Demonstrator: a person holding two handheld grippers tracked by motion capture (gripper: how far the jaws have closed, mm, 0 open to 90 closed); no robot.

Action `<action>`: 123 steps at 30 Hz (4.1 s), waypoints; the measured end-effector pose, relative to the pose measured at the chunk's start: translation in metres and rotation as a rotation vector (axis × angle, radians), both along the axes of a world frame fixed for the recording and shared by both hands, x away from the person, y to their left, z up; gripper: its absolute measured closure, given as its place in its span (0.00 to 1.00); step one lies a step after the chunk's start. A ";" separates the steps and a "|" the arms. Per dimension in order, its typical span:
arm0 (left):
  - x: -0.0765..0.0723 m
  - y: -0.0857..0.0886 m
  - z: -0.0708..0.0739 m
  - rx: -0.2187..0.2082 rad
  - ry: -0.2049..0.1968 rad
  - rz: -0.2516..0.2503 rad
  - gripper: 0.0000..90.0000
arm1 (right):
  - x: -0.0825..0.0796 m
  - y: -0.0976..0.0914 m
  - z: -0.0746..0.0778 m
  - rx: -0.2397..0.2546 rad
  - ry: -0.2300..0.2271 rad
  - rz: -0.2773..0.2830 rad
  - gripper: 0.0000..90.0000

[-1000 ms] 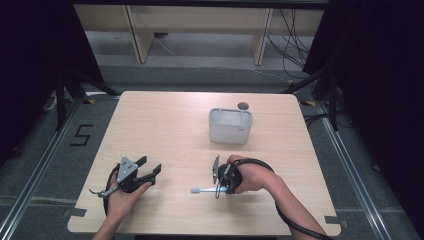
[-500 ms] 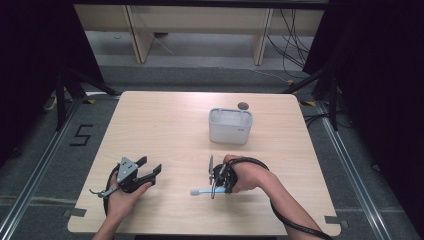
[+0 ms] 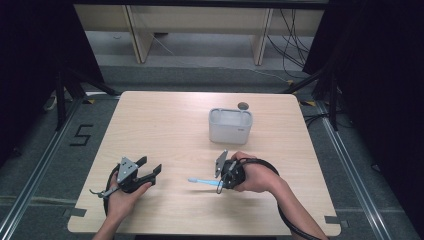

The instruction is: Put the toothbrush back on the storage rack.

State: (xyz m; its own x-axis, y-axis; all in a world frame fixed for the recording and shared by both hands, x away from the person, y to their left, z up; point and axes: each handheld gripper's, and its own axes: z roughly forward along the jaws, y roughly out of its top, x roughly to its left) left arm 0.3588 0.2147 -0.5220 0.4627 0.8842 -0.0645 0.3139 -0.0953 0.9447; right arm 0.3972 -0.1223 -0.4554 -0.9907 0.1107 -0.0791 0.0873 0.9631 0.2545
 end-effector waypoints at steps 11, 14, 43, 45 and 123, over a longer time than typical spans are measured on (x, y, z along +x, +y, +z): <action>0.000 0.000 0.000 -0.007 0.000 0.007 0.37 | -0.001 -0.021 0.007 0.179 -0.033 -0.069 0.88; 0.000 0.000 0.000 -0.005 -0.002 0.007 0.37 | -0.001 -0.032 0.008 0.274 -0.081 -0.114 0.88; 0.000 0.000 0.000 -0.008 0.002 0.008 0.38 | -0.008 -0.066 0.006 0.614 -0.197 -0.324 0.88; -0.001 0.000 0.000 -0.016 -0.003 0.010 0.38 | -0.009 -0.067 0.005 0.639 -0.203 -0.341 0.88; -0.001 0.002 -0.001 -0.045 -0.013 0.024 0.38 | 0.029 -0.107 0.057 1.122 -0.538 -0.799 0.88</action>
